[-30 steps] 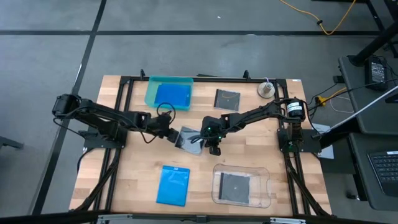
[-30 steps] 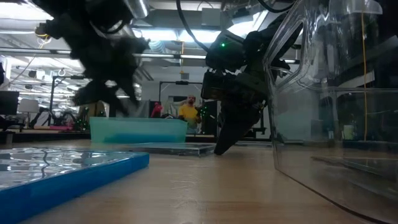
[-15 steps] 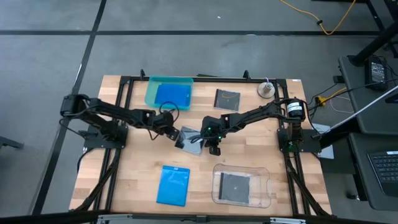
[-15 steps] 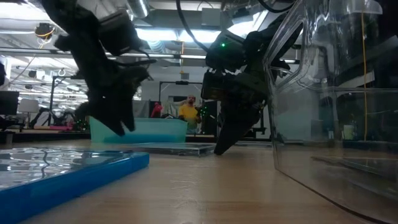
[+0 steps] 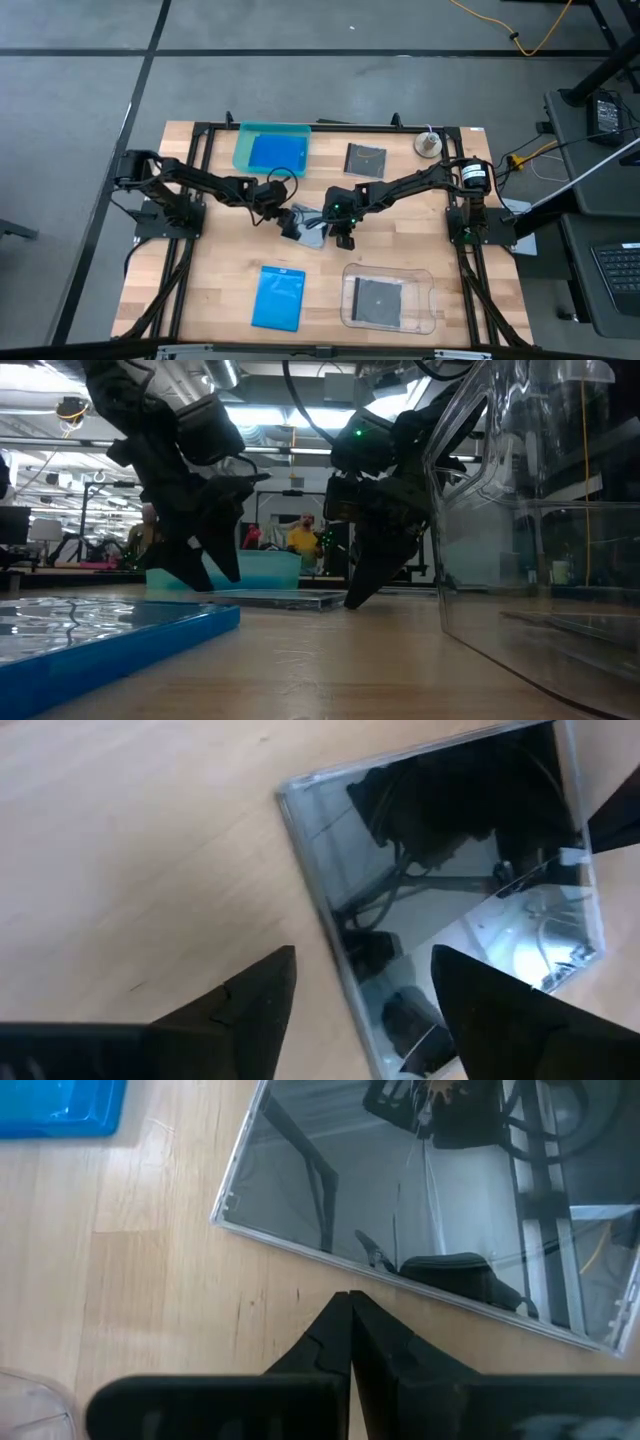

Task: Pick & place jewel cases by type
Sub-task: Put the bottom black CD case into the transparent bin

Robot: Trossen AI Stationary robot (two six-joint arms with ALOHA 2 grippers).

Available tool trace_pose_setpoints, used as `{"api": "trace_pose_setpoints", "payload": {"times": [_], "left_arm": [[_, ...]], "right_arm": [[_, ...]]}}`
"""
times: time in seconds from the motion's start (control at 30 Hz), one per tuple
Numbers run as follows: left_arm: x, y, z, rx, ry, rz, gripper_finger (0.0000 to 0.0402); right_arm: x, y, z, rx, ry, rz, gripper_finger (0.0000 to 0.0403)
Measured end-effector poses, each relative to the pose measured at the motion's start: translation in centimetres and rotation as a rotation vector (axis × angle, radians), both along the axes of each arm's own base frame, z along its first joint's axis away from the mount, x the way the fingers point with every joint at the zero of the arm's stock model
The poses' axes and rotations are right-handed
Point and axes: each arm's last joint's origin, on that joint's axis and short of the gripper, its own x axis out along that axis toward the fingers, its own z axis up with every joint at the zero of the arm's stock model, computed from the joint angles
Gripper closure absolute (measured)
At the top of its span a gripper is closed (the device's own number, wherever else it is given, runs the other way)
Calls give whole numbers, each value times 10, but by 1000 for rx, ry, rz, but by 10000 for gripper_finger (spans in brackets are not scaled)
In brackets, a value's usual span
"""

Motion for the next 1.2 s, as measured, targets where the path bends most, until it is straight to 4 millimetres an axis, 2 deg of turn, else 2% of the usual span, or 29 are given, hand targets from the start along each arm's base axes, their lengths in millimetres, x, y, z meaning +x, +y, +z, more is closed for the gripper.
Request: {"api": "trace_pose_setpoints", "payload": {"times": [0.37, 0.7, 0.9, 1.07, 1.2], "left_arm": [[9, 5, 2, -35, -124, -14, 172], [10, 5, 8, -76, -164, -7, 174], [4, 4, 35, -72, -265, 15, 175], [1, 1, 75, -94, -433, 11, 176], [6, -7, 99, -26, -409, -48, 180]], "right_arm": [[0, -3, 0, -12, -10, 19, 394], [0, -4, 0, -20, -13, 29, 394], [-1, -5, 0, -26, -10, 43, 394], [-1, -5, 0, -30, -12, 49, 394], [-1, -5, 0, -38, -19, 65, 394]]}}
